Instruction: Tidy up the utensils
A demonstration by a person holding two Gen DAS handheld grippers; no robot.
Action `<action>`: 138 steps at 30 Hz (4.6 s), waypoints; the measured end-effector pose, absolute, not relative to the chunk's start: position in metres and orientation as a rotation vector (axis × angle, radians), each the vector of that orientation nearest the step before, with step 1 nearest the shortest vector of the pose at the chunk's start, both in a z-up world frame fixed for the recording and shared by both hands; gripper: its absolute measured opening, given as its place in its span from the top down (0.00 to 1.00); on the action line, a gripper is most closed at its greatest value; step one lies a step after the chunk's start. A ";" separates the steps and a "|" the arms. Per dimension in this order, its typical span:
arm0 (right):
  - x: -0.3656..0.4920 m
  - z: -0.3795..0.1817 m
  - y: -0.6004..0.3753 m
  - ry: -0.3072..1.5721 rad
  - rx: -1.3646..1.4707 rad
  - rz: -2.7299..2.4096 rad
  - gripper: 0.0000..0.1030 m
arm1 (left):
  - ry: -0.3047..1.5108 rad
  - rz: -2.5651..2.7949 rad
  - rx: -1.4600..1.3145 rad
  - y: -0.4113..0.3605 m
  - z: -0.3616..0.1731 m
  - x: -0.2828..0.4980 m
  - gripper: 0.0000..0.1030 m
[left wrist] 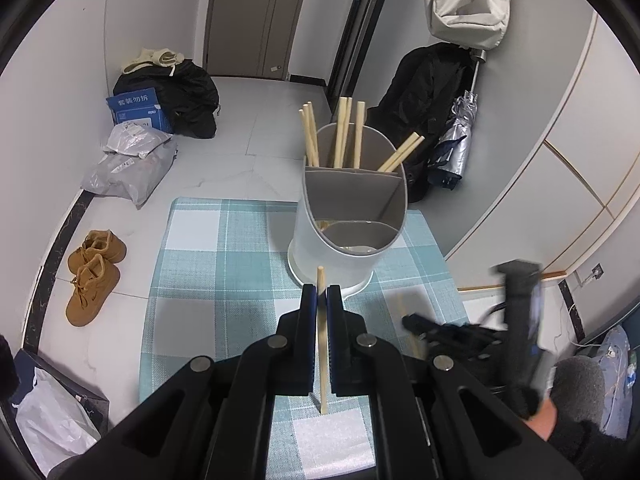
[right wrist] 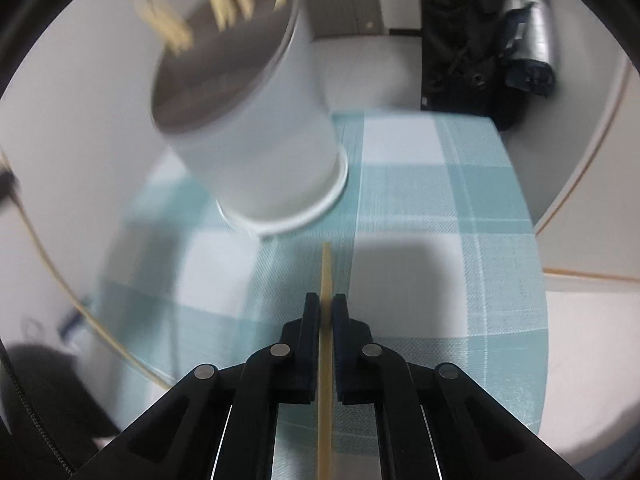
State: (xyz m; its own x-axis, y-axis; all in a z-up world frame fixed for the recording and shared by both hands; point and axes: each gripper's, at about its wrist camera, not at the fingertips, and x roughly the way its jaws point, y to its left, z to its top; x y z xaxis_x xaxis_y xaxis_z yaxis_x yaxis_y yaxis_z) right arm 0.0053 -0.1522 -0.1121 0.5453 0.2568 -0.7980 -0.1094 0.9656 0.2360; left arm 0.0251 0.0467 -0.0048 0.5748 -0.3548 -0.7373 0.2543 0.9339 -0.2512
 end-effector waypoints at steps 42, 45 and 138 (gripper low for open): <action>0.103 0.105 -0.160 0.105 0.345 0.232 0.95 | 0.700 -0.441 -0.105 0.022 0.149 0.109 0.99; 0.123 0.097 -0.153 0.101 0.372 0.210 0.95 | 0.702 -0.437 -0.086 0.026 0.145 0.121 0.99; -0.071 0.020 -0.146 0.242 0.060 0.135 0.00 | 0.475 -0.076 -0.052 0.043 0.016 0.004 0.01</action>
State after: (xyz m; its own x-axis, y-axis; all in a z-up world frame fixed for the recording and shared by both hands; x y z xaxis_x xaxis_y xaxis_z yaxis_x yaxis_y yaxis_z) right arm -0.0711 -0.1459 0.0203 0.9619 0.1399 -0.2351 -0.1256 0.9892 0.0749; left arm 0.0036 0.0432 0.0161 0.8864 -0.0850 -0.4550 0.0609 0.9959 -0.0674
